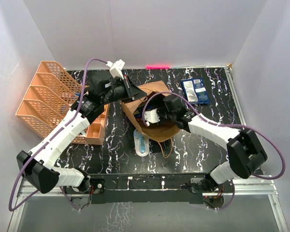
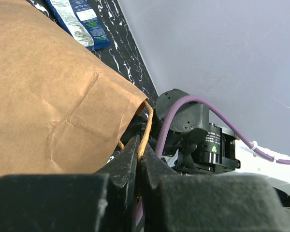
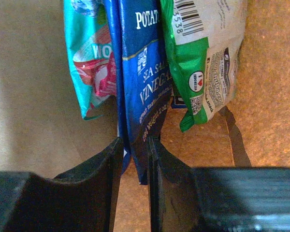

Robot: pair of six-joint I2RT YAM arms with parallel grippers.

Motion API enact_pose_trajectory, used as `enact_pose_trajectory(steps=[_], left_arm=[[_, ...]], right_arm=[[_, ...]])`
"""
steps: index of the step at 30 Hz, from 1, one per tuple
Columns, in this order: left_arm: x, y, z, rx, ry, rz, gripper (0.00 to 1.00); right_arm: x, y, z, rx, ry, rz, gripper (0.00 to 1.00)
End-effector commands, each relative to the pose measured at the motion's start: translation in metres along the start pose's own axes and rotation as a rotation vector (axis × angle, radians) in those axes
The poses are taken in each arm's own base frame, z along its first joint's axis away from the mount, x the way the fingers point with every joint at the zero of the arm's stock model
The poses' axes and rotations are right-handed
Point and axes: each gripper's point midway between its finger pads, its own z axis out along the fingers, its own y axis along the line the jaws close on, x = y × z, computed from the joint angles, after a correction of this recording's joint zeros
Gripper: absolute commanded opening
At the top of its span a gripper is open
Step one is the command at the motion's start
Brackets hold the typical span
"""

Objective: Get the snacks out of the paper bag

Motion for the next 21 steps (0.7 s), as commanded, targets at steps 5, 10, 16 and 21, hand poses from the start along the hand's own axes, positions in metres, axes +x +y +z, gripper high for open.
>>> enact_pose_trajectory(steps=[5, 10, 16, 21], left_arm=[[-0.016, -0.026, -0.02, 0.058, -0.045, 0.039, 0.0], [-0.017, -0.028, -0.022, 0.061, -0.048, 0.041, 0.0], [-0.015, -0.028, -0.022, 0.067, -0.044, 0.032, 0.0], [-0.014, -0.029, -0.021, 0.074, -0.04, 0.024, 0.0]], right_arm=[[-0.003, -0.052, 0.002, 0.143, -0.019, -0.005, 0.28], [0.0, -0.053, 0.012, 0.134, -0.016, -0.008, 0.28], [0.002, -0.055, 0.017, 0.151, -0.01, -0.011, 0.28], [0.004, -0.044, 0.03, 0.105, -0.008, -0.056, 0.29]])
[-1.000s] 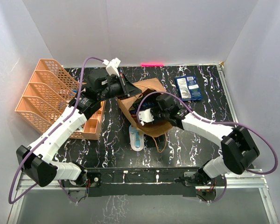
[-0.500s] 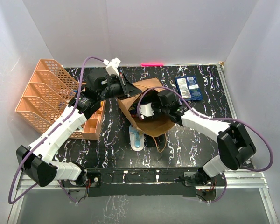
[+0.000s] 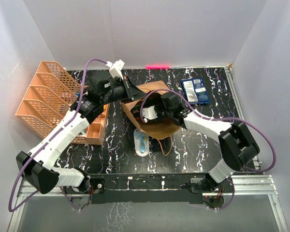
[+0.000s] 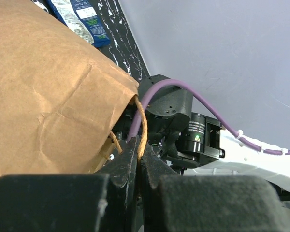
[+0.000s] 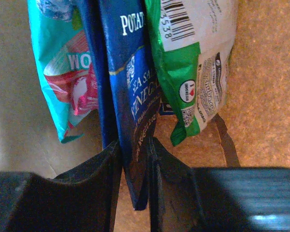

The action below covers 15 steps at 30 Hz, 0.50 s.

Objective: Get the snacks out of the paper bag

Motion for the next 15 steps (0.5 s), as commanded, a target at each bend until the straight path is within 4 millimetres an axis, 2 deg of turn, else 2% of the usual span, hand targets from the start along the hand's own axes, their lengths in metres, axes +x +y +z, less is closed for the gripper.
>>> enact_pose_trajectory(steps=[1, 4, 10, 11, 13, 15], left_arm=[[-0.015, -0.029, -0.019, 0.078, -0.048, 0.028, 0.0], [-0.016, -0.028, -0.019, 0.074, -0.05, 0.028, 0.0], [-0.016, -0.028, -0.02, 0.07, -0.053, 0.025, 0.0], [-0.016, -0.028, -0.02, 0.07, -0.053, 0.024, 0.0], [-0.016, -0.027, -0.02, 0.064, -0.055, 0.022, 0.0], [-0.016, -0.025, -0.02, 0.054, -0.059, 0.02, 0.0]], right_arm=[[-0.005, -0.025, 0.012, 0.061, -0.019, -0.055, 0.29], [-0.007, -0.026, 0.02, 0.059, -0.034, -0.057, 0.29], [-0.025, -0.025, 0.035, 0.039, -0.138, -0.071, 0.28], [-0.025, -0.025, 0.038, 0.036, -0.141, -0.053, 0.27], [-0.026, -0.025, 0.039, 0.038, -0.149, -0.015, 0.11], [-0.031, -0.028, 0.033, 0.055, -0.171, 0.021, 0.08]])
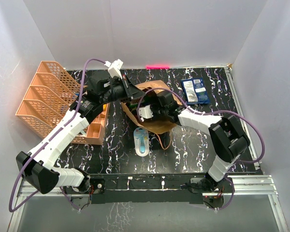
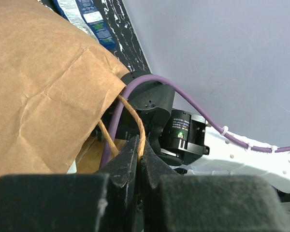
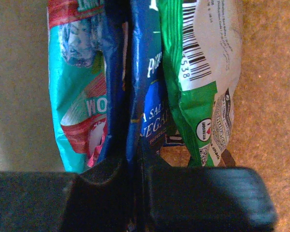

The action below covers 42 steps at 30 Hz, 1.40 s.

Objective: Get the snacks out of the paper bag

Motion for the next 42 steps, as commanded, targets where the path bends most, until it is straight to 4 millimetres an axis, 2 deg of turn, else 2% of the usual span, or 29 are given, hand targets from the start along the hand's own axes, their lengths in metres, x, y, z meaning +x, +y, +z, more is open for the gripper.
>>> enact_pose_trajectory(steps=[1, 10, 16, 22, 27, 34, 37, 39, 42], left_arm=[[-0.015, -0.025, -0.021, 0.057, -0.057, 0.022, 0.0], [-0.024, -0.015, -0.02, 0.004, -0.116, 0.036, 0.0], [-0.029, -0.012, -0.018, -0.008, -0.136, 0.04, 0.0], [-0.032, -0.011, -0.02, -0.024, -0.146, 0.057, 0.0], [-0.035, -0.009, -0.022, -0.046, -0.154, 0.082, 0.0], [-0.034, -0.004, -0.02, -0.06, -0.157, 0.083, 0.0], [-0.032, -0.001, -0.021, -0.067, -0.157, 0.076, 0.0], [-0.03, 0.002, -0.021, -0.073, -0.153, 0.07, 0.0], [-0.026, 0.004, -0.019, -0.069, -0.142, 0.063, 0.0]], right_arm=[[-0.022, -0.032, -0.009, 0.1, -0.1, 0.058, 0.08], [-0.061, -0.034, -0.079, 0.181, -0.261, 0.12, 0.08], [-0.08, -0.041, -0.116, 0.193, -0.329, 0.289, 0.08], [-0.109, -0.012, -0.15, 0.024, -0.429, 0.493, 0.08], [-0.131, -0.004, -0.199, 0.003, -0.512, 0.687, 0.08], [-0.142, -0.041, -0.27, 0.114, -0.517, 1.048, 0.08], [-0.134, -0.054, -0.298, 0.206, -0.471, 1.171, 0.08], [-0.128, -0.065, -0.319, 0.301, -0.48, 1.191, 0.08], [-0.111, -0.09, -0.347, 0.508, -0.485, 1.229, 0.08]])
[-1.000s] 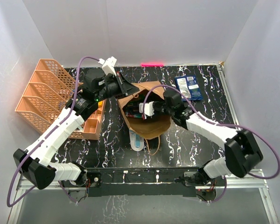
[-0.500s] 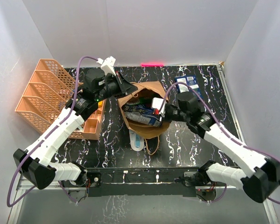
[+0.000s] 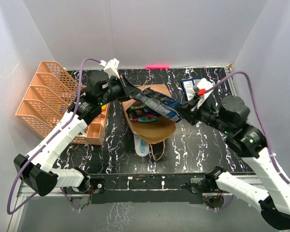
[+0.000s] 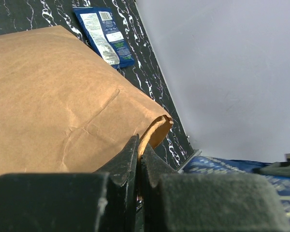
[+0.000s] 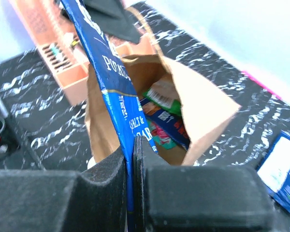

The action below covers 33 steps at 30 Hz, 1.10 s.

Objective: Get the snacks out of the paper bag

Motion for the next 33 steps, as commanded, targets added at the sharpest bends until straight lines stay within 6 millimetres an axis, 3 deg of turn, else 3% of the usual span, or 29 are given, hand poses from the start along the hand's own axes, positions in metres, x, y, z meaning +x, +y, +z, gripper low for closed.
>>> enact_pose_trajectory(steps=[1, 7, 10, 13, 18, 22, 25, 29, 33], left_arm=[[-0.009, -0.01, -0.013, 0.031, -0.039, 0.008, 0.0], [-0.006, -0.009, -0.017, 0.027, -0.036, -0.003, 0.0], [-0.004, -0.009, -0.019, 0.024, -0.029, -0.003, 0.0], [-0.004, -0.01, -0.019, 0.033, -0.028, -0.005, 0.0], [-0.004, -0.014, -0.017, 0.05, -0.014, -0.008, 0.0], [-0.002, -0.015, -0.019, 0.053, -0.006, -0.016, 0.0], [-0.001, -0.016, -0.021, 0.052, -0.003, -0.017, 0.0], [0.0, -0.015, -0.021, 0.049, 0.001, -0.019, 0.0], [0.002, -0.015, -0.018, 0.054, 0.012, -0.024, 0.0]], right_arm=[[-0.052, -0.046, -0.037, 0.326, -0.179, 0.103, 0.08], [-0.066, -0.126, -0.069, 0.833, -0.24, 0.173, 0.08], [-0.06, -0.152, -0.063, 0.987, -0.18, 0.154, 0.08], [-0.046, -0.172, -0.039, 1.052, -0.09, 0.095, 0.08], [-0.006, -0.222, 0.012, 0.978, 0.022, 0.139, 0.08], [0.04, -0.263, 0.036, 0.882, 0.103, 0.231, 0.08], [0.071, -0.279, 0.052, 0.728, 0.16, 0.291, 0.08], [0.108, -0.304, 0.053, 0.617, 0.204, 0.368, 0.08], [0.13, -0.322, 0.055, 0.467, 0.171, 0.492, 0.08]])
